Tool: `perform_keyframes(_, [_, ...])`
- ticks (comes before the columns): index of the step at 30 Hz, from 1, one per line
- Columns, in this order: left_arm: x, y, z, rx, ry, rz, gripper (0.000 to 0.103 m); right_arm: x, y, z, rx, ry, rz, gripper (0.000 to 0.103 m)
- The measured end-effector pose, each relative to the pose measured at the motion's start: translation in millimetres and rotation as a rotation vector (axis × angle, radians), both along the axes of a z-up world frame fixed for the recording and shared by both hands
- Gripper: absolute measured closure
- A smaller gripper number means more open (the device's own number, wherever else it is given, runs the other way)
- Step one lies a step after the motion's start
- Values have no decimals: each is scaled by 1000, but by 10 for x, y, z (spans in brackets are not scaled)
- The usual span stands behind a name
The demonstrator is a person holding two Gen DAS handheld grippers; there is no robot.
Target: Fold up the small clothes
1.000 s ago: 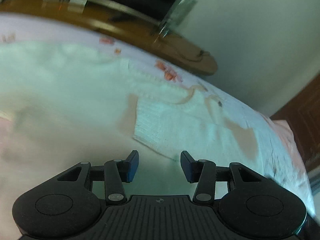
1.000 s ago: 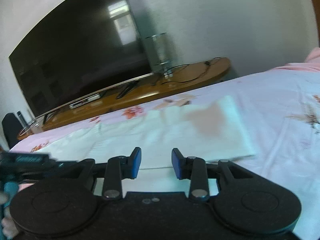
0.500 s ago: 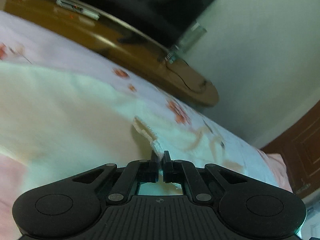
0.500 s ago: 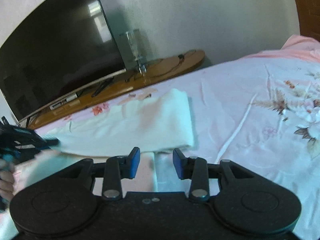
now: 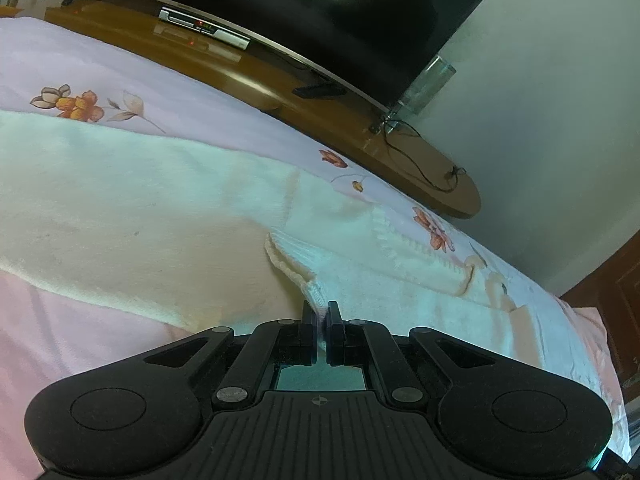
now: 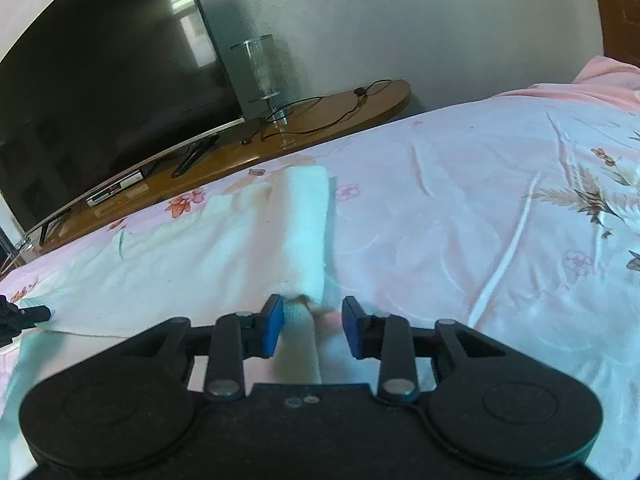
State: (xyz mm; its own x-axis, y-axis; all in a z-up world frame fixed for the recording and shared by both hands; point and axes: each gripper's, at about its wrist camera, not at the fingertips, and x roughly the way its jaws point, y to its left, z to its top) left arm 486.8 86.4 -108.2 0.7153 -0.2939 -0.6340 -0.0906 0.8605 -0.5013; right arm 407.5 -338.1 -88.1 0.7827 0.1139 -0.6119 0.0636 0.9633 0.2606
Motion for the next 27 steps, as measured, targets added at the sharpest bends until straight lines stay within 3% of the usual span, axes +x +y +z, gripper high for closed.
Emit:
perform_keyframes(3, [-18,19,-46,-2,11,-1,99,24,7,-24,-4,6,27,85])
perform_keyframes(13, [-11,75,-134,-39,20,10,99,-27,18,-42,-16,-15,70,81])
perform_keyframes(22, [-38,165,-117,-39,23,32,99,19,-75,-100,34,6,57,87])
perform_keyframes(24, [-49,166,-94,-24,15,29,99,23,-137,-90,68,0,36,97])
perform_keyframes(27, [-66,139,-134,6,18,29,99,17,-246,-136,94,15,-19,100])
